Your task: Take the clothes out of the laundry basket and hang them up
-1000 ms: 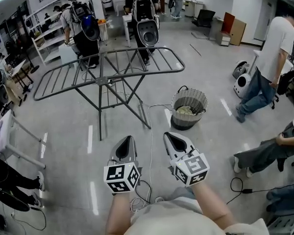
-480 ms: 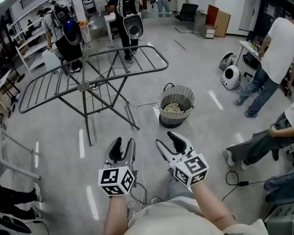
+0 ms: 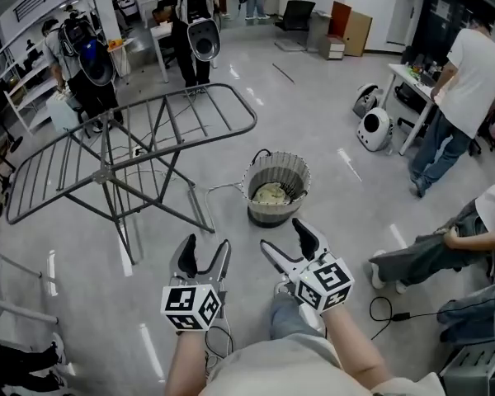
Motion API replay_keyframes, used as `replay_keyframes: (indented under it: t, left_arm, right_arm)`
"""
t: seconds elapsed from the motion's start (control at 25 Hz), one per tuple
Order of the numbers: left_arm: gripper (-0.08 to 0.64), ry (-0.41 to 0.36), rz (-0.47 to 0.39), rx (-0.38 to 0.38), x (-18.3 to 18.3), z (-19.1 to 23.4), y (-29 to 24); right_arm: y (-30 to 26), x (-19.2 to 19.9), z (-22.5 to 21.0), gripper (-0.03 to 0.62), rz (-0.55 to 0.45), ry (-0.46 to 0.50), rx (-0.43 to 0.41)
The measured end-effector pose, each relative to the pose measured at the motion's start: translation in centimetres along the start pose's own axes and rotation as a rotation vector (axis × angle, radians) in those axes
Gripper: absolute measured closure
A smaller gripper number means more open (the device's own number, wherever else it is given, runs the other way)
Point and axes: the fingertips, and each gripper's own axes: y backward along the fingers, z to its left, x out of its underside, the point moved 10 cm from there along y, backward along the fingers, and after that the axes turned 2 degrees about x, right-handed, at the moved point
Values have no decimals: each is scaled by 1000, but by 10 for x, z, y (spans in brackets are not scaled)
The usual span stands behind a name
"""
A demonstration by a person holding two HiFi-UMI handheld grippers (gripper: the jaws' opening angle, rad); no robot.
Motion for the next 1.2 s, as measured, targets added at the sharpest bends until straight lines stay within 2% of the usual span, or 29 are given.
replay_keyframes:
  t: [0.16, 0.68, 0.92, 1.2]
  left_arm:
    - [232, 17, 19, 20, -2, -8, -66]
    - [227, -19, 33, 52, -1, -43, -267]
    - [227, -21, 106, 46, 7, -35, -312]
    - [227, -8, 185, 79, 29, -19, -373]
  right_arm:
    - [-16, -10, -60, 225, 9, 22, 37]
    - [-71, -26, -251, 225, 16, 50, 67]
    - [-91, -24, -281, 225, 36, 28, 79]
    - [-114, -8, -315, 227, 74, -2, 135]
